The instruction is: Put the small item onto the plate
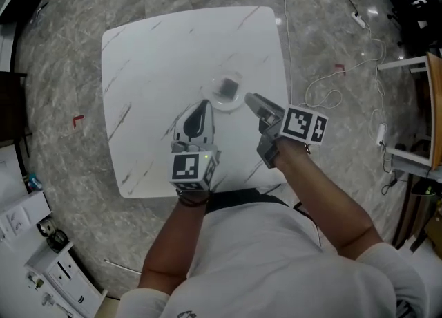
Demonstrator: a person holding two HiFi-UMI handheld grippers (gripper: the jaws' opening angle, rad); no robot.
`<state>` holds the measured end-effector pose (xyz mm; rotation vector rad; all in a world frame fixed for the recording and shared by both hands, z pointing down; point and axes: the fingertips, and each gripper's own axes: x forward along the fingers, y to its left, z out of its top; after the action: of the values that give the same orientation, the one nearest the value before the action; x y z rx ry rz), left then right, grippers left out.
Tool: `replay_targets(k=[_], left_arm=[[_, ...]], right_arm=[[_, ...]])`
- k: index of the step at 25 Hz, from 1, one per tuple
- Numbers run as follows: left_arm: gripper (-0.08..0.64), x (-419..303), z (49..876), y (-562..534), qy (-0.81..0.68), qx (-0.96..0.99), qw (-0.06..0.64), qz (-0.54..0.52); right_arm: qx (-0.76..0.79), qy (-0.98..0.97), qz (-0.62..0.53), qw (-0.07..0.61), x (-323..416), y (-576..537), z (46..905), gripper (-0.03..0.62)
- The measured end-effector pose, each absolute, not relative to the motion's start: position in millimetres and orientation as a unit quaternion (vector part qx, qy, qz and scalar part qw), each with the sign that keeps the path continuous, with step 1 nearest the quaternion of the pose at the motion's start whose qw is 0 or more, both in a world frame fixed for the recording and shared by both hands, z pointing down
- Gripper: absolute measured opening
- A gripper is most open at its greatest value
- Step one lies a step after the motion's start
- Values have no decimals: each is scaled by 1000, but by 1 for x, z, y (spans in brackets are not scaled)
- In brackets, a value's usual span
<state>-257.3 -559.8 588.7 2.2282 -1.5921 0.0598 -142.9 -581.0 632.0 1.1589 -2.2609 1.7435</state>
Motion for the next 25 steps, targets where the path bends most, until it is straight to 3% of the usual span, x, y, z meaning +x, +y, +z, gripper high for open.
replay_targets(k=[3, 4, 15, 25], left_arm=[[6, -242, 553, -533, -578, 792, 196, 18], [6, -236, 541, -524, -580, 790, 197, 18], [6, -153, 372, -434, -618, 783, 79, -3], [6, -121, 265, -345, -647, 761, -8, -52]], right_arm=[[343, -788, 510, 1, -136, -553, 577, 8], [333, -808, 486, -13, -133, -544, 555, 2], [330, -937, 116, 14, -80, -439, 364, 2], [364, -930, 7, -48, -34, -369, 264, 2]])
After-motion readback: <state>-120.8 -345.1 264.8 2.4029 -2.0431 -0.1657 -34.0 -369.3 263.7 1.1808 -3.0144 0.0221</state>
